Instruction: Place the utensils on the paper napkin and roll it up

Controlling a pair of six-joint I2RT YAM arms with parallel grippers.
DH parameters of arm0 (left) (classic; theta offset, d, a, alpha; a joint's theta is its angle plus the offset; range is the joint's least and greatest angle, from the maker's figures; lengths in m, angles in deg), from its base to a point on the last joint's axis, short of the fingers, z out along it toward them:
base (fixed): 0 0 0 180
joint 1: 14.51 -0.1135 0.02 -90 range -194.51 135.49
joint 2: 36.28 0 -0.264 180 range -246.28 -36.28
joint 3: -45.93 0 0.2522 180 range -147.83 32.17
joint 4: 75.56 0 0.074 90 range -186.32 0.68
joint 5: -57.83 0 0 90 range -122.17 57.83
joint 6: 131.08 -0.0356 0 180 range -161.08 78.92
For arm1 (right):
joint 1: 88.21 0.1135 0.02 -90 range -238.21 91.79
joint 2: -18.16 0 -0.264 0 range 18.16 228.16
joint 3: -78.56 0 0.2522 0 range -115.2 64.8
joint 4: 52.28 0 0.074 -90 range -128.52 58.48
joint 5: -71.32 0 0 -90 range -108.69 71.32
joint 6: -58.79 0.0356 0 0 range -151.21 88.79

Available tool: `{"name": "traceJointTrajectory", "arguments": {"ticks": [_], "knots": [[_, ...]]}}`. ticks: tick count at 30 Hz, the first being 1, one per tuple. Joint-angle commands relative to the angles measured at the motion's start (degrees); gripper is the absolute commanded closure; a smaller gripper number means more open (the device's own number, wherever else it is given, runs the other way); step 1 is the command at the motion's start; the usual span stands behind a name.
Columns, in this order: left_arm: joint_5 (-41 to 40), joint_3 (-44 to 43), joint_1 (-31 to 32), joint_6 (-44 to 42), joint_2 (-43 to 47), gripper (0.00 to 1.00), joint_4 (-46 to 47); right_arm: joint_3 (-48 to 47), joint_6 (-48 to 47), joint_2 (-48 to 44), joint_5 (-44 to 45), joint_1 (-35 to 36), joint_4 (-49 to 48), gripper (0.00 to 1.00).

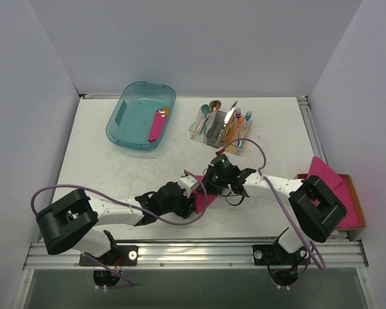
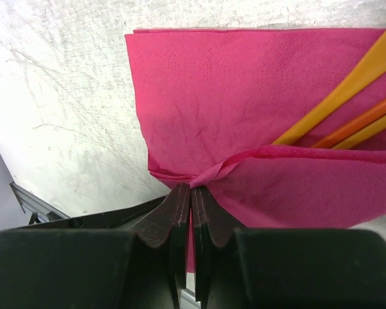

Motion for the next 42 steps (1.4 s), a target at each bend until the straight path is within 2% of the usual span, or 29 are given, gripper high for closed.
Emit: {"name": "traceJointTrajectory", "arguments": {"ticks": [1, 3, 4, 7, 8, 14, 22, 28, 35, 42], "knots": [[1.09, 0.00, -0.19, -0.62, 0.64, 0.44, 2.70, -2.29, -1.20, 1.11, -0.23, -0.47, -2.17, 0.94], [1.26, 0.00, -0.19, -0.62, 0.90, 0.44, 2.61, -2.29, -1.29, 1.20, -0.24, -0.47, -2.87, 0.91], [1.35, 0.09, -0.19, -0.62, 0.81, 0.44, 2.61, -2.21, -1.37, 1.28, -0.23, -0.47, -2.96, 0.84], [1.53, 0.35, -0.19, -0.53, 0.99, 0.44, 2.70, -1.94, -1.55, 1.11, 0.03, -0.47, -3.49, 0.70], [1.53, 0.35, -0.19, -0.53, 0.99, 0.44, 2.61, -1.77, -1.46, 1.11, 0.03, -0.47, -3.66, 0.69], [1.27, 0.00, -0.19, -0.01, 2.65, 0.44, 0.51, -0.27, -0.50, 2.34, -1.02, -0.47, -5.86, 0.66], [-1.54, -1.75, -0.36, 2.54, 11.17, 0.44, -7.92, 0.17, -0.06, 3.57, -0.67, -0.30, -6.65, 0.65], [-2.16, -3.60, -0.36, 1.93, 14.96, 0.44, -9.61, 0.26, 0.03, 4.19, -0.85, -0.30, -7.00, 0.65], [0.99, -7.99, -0.27, 0.00, 9.61, 0.48, -9.00, -0.01, 0.12, 4.62, -1.11, -0.38, -7.09, 0.65], [3.73, -8.26, -0.01, -0.53, 5.39, 0.49, -3.37, -0.18, 0.29, 4.80, -1.20, -0.38, -7.18, 0.66]]}}
